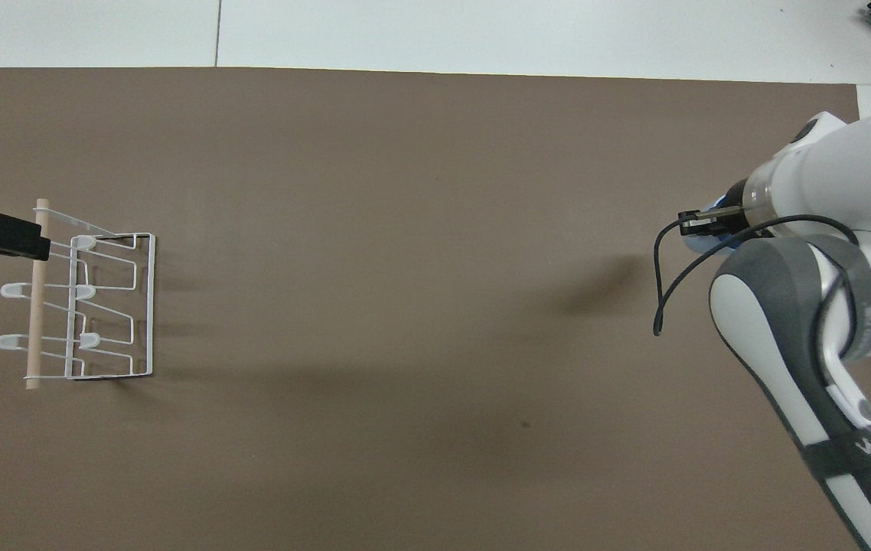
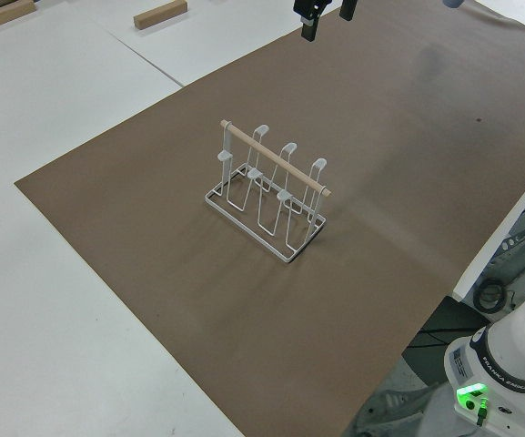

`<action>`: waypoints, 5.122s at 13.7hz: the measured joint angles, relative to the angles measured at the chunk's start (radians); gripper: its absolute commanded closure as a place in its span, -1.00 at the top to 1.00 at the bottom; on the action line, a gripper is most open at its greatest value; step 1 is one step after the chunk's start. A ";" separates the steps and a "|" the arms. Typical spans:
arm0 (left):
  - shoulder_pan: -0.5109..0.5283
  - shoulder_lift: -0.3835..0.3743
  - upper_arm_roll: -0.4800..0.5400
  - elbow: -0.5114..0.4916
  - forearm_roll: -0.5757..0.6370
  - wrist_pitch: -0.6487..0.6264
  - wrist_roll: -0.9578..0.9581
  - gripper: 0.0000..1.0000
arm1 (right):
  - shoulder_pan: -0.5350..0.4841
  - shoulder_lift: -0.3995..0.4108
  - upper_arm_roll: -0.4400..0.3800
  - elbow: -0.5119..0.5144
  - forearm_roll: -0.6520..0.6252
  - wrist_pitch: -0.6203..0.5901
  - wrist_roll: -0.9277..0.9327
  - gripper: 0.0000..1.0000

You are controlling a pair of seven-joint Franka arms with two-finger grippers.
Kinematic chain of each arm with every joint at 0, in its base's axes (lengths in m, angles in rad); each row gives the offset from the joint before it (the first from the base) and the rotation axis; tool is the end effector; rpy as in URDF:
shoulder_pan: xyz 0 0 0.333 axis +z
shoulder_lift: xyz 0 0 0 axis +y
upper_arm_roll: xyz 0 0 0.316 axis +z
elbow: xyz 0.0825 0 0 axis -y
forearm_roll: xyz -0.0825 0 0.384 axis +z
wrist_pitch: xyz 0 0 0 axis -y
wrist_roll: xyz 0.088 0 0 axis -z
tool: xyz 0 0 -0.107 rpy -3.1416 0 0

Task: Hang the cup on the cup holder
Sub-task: 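Lift the cup with the right gripper while the left gripper approaches, then grasp the cup bottom with the left gripper from the right gripper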

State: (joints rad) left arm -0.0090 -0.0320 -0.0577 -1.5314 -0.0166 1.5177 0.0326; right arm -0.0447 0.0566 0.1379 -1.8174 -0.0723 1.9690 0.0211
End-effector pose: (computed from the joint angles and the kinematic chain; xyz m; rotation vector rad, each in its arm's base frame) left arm 0.5381 -0.0384 0.6558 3.1225 -0.1568 0.0281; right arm 0.5871 0.0487 0.5102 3.0796 0.1485 0.1526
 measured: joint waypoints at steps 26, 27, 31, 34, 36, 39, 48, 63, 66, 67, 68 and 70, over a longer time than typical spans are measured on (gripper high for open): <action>-0.140 -0.003 -0.031 -0.006 -0.109 0.005 0.261 1.00 | 0.180 -0.048 0.008 0.080 0.923 0.037 0.621 -1.00; -0.160 -0.004 -0.033 -0.009 -0.118 0.007 0.302 1.00 | 0.200 -0.042 0.009 0.079 0.942 0.063 0.644 -1.00; -0.257 -0.022 -0.039 -0.058 -0.146 0.100 0.498 1.00 | 0.258 -0.018 0.008 0.078 1.014 0.172 0.720 -1.00; -0.266 -0.040 -0.034 -0.106 -0.215 0.148 0.773 1.00 | 0.313 -0.001 0.008 0.077 1.018 0.270 0.790 -1.00; -0.262 -0.047 -0.027 -0.114 -0.259 0.156 0.999 1.00 | 0.331 0.009 0.008 0.077 1.019 0.313 0.819 -1.00; -0.261 -0.048 -0.024 -0.115 -0.306 0.177 1.157 1.00 | 0.331 0.011 0.005 0.077 1.047 0.329 0.826 -1.00; -0.262 -0.021 -0.025 -0.184 -0.434 0.365 1.204 1.00 | 0.372 0.035 0.007 0.077 1.057 0.357 0.835 -1.00; -0.391 0.056 -0.034 -0.227 -0.504 0.577 1.205 1.00 | 0.372 0.035 0.005 0.075 1.057 0.351 0.835 -1.00; -0.397 0.059 -0.033 -0.230 -0.504 0.594 1.207 -0.93 | 0.372 0.035 0.005 0.072 1.057 0.344 0.836 -1.00; -0.398 0.059 -0.031 -0.230 -0.502 0.594 1.219 -1.00 | 0.371 0.035 0.005 0.071 1.057 0.343 0.837 -1.00; -0.400 0.060 -0.030 -0.230 -0.502 0.594 1.223 -1.00 | 0.370 0.035 0.004 0.071 1.057 0.340 0.837 -1.00; -0.401 0.060 -0.030 -0.230 -0.501 0.594 1.226 -1.00 | 0.370 0.035 0.003 0.071 1.057 0.335 0.837 -1.00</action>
State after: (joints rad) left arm -0.4104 0.0284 -0.0874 -1.7618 -0.5181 2.1120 1.2590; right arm 0.3252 0.0917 0.1407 -1.7468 0.9845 2.3043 0.8583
